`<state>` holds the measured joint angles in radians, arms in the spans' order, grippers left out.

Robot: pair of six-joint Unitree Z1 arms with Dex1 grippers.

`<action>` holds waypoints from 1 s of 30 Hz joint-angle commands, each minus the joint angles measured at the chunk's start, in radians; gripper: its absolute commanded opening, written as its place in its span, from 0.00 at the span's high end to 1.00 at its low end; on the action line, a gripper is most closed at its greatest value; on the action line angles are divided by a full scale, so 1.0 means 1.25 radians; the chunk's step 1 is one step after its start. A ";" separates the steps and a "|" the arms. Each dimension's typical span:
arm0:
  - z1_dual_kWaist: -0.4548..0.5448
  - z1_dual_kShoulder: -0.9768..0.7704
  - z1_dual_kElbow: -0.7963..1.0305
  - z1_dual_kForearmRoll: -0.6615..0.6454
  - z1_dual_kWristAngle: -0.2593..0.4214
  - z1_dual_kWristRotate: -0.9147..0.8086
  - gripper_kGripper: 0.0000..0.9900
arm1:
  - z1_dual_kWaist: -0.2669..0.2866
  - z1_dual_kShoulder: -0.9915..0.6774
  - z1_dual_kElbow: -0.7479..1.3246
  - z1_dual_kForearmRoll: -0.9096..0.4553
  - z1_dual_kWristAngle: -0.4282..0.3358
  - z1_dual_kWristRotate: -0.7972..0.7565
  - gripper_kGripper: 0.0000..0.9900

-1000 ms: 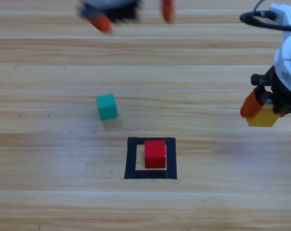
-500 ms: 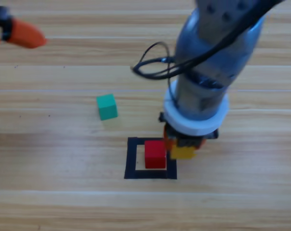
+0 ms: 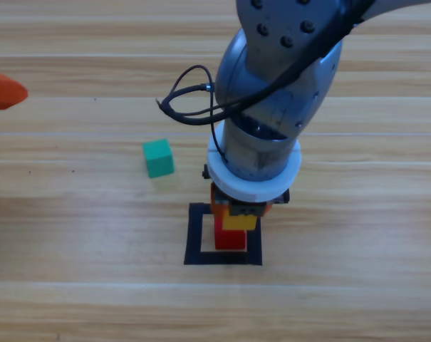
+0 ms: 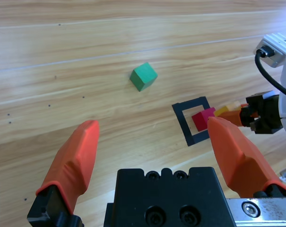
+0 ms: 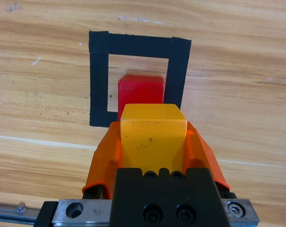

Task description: Stack the blocks in the rectangular block: red at the bottom, yellow in the middle, green on top

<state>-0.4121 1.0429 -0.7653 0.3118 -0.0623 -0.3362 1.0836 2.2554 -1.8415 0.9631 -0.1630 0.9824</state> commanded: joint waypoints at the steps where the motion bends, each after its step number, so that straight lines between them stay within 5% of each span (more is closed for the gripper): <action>1: 0.020 0.015 0.004 0.011 0.028 -0.008 0.00 | 0.014 0.079 -0.019 0.008 -0.018 0.012 0.83; 30: 0.020 0.016 0.016 0.010 0.040 -0.006 0.00 | 0.029 0.099 -0.037 0.009 -0.039 0.022 0.83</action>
<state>-0.4071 1.0465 -0.7654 0.3182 -0.0233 -0.3386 1.0863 2.2951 -1.8734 0.9631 -0.2012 1.0038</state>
